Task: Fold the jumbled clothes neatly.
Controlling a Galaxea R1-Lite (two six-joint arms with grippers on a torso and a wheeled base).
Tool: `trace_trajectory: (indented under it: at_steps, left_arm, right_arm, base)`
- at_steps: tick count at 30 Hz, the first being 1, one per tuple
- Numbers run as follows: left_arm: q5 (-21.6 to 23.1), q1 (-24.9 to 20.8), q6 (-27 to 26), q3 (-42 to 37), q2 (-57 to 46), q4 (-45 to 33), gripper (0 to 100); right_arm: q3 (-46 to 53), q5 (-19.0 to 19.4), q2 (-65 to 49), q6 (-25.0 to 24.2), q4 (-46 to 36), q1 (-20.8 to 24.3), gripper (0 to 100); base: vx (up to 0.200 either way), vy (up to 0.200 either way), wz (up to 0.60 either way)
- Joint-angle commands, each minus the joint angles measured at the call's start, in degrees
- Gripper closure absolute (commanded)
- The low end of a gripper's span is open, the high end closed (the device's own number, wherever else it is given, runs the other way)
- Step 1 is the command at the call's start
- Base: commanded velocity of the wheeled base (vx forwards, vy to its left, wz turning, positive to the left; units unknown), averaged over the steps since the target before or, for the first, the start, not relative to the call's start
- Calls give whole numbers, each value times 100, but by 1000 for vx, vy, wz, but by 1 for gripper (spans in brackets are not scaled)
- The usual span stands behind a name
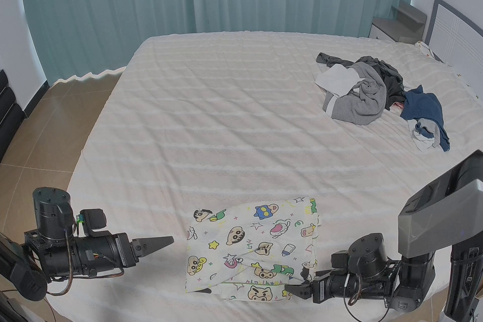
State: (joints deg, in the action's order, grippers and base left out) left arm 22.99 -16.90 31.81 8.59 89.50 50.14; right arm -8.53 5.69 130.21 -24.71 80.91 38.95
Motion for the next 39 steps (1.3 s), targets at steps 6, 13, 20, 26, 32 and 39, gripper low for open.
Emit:
trace_trajectory:
  at_steps: [6,13,20,26,32,39]
  left_arm:
    - [12,81,555,-323,-161,497,0]
    - [30,81,564,-402,-161,506,0]
    - [30,72,572,-429,-161,506,0]
    - [30,72,572,-438,-152,523,0]
    - [30,72,572,-464,-144,523,0]
    - [30,72,572,-482,-135,532,0]
  right_arm:
    - [-694,-218,180,-51,-541,60,0]
    - [-790,-209,22,-104,-567,43,0]
    - [-790,-218,75,-113,-567,122,100]
    - [-623,-227,-4,-113,-559,113,100]
    - [-447,-227,-206,-104,-576,25,100]
    - [-298,-209,-347,-95,-585,-230,100]
  base:
    - [0,0,0]
    - [0,0,0]
    - [0,0,0]
    - [0,0,0]
    - [0,0,0]
    - [0,0,0]
